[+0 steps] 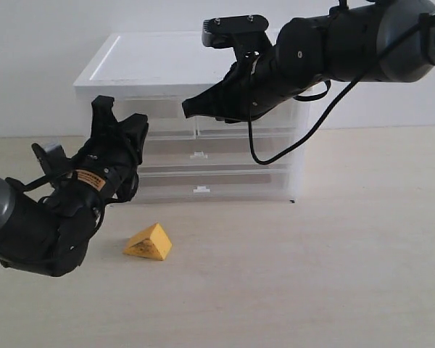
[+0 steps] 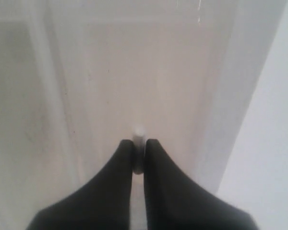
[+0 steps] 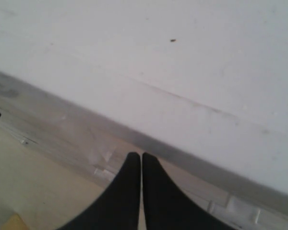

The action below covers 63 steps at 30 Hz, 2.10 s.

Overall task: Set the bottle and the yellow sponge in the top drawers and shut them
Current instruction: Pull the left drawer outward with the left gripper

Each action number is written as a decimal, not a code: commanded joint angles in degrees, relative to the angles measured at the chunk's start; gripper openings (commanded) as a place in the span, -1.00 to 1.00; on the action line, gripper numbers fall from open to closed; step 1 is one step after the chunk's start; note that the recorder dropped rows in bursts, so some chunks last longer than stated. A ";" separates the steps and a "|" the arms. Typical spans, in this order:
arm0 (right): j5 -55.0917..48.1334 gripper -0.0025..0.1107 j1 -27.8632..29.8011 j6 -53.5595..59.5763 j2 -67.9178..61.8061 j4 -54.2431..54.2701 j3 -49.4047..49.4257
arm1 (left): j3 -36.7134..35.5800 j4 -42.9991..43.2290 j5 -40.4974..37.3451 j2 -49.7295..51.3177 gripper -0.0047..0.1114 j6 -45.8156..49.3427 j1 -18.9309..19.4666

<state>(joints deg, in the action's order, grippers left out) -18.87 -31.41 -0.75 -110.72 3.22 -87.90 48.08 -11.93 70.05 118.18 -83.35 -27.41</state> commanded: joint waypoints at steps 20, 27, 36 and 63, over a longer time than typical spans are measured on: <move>1.82 -0.96 0.86 0.07 0.21 -0.63 -0.22 | -9.15 -2.40 -0.09 -8.54 -0.85 9.19 -4.65; 1.59 -0.96 0.86 0.07 0.21 -0.63 -0.22 | -9.96 -3.88 -0.09 -8.81 -0.85 8.55 -7.56; 0.83 -0.96 0.86 0.07 0.21 -0.63 -0.22 | -10.90 -5.28 -0.09 -8.94 -0.85 10.07 -9.90; 2.01 -0.96 0.86 0.07 0.21 -0.63 -0.22 | -18.97 -4.57 -0.09 -14.86 -0.85 11.85 -9.90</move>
<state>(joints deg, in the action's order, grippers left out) -19.64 -31.31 -0.62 -110.72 3.22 -87.90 29.77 -17.99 68.38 104.15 -73.36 -36.68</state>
